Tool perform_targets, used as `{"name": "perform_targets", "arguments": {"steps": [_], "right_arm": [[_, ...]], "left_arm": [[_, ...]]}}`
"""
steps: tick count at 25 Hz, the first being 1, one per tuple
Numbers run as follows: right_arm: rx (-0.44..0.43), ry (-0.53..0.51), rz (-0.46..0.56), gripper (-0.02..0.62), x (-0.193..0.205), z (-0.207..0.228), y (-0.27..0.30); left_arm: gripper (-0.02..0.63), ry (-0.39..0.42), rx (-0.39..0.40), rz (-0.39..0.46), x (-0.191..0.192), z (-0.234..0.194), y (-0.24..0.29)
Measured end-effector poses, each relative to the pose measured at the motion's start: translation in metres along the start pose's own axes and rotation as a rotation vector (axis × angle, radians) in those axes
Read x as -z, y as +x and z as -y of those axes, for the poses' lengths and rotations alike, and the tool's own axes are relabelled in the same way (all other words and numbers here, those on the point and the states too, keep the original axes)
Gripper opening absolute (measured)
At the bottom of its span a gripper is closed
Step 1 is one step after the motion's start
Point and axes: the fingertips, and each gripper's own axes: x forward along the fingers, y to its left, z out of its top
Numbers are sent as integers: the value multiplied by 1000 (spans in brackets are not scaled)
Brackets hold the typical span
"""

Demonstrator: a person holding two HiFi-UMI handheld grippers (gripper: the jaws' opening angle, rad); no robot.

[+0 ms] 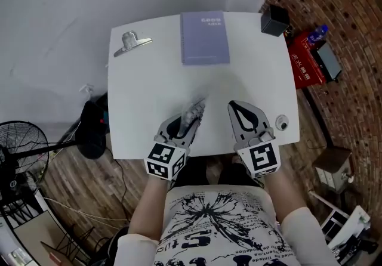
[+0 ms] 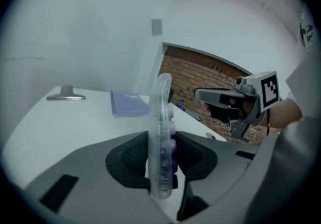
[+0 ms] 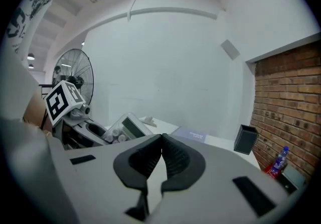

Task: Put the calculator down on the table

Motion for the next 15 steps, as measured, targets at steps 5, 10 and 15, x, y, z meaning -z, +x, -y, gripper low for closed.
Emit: {"name": "perform_targets", "arguments": {"steps": [5, 10, 15], "right_arm": [[7, 67, -68, 14, 32, 11, 17], [-1, 77, -100, 14, 53, 20, 31], [-11, 84, -112, 14, 55, 24, 38]], "left_arm": [[141, -96, -22, -95, 30, -15, 29], [146, -224, -29, -91, 38, -26, 44], [164, -297, -76, -129, 44, -39, 53]]}}
